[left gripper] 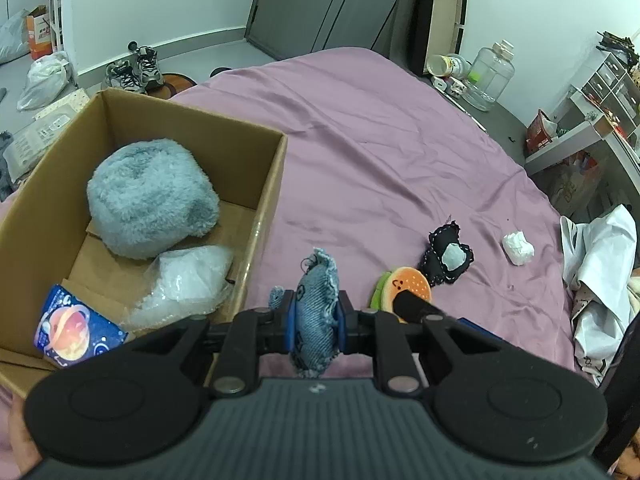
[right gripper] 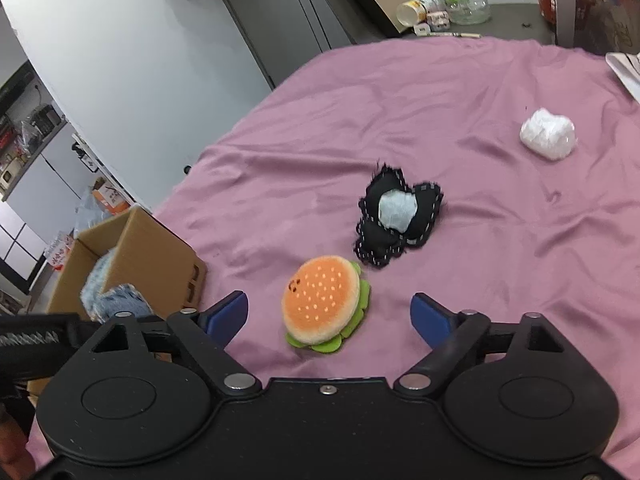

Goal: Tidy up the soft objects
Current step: 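Lift the denim plush with the left gripper while the right gripper grasps the burger plush, then carry the denim plush and burger plush with both grippers over the box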

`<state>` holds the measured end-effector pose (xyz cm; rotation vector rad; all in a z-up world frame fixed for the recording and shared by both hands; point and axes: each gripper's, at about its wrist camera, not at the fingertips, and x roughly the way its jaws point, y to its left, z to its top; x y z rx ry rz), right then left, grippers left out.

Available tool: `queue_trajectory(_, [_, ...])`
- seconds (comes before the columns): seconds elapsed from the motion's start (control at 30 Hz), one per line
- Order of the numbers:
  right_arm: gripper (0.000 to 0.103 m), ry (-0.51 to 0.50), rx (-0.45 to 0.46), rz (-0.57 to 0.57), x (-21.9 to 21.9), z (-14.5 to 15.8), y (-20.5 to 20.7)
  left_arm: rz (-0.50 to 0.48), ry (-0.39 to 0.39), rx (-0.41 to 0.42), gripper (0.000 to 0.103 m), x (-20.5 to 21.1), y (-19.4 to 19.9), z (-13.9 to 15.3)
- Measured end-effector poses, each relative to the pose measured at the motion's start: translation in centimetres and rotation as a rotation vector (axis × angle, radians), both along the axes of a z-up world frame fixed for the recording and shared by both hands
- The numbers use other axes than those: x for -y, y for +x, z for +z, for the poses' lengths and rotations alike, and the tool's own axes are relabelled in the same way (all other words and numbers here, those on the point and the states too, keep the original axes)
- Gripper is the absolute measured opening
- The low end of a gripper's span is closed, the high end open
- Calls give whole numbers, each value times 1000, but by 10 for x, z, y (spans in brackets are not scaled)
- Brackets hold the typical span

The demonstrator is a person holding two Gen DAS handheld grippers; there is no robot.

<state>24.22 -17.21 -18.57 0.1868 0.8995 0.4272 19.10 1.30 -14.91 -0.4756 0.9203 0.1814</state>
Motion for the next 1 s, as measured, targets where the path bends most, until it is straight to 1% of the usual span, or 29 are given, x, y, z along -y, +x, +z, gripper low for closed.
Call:
queue_trajectory(0.17, [84,-35,53,29,-12,-4,-6,-10,-7,5,18,-2,2,-2])
queue_trajectory(0.23, [76,-71,60,51,-18,-7,-8,-14,-13,6,18,-2,2,-2])
queue_trajectory(0.27, [75,-86,61,57,-20,-8,-8,-15,-16,7,18,-3,2,-2])
queue_trajectory(0.3, [71,-95,61,61,-22,-9,-9,-16,-16,7,18,-3,3,-2])
queue_trajectory(0.33, [63,-107,55,64,-23,-11,-8,-16,-16,6,18,-3,3,-2])
queue_trajectory(0.37, [58,-120,47,67,-25,-12,-8,-16,-17,6,18,-3,3,-2])
queue_trajectory(0.4, [44,-133,37,73,-26,-13,-7,-16,-16,6,18,-3,3,-2])
queue_trajectory(0.43, [38,-148,30,83,-27,-14,-6,-16,-16,6,18,-3,3,-2])
queue_trajectory(0.5, [34,-170,31,104,-29,-12,-7,-15,-15,4,18,-3,3,-2])
queue_trajectory(0.6, [31,-172,32,105,-29,-7,-7,-6,-19,-1,18,-3,2,-1])
queue_trajectory(0.77, [31,-168,10,107,-29,2,-7,-7,-19,-3,18,-2,-2,6])
queue_trajectory(1.0, [31,-141,-10,96,-22,21,-9,-14,12,15,18,2,-3,22])
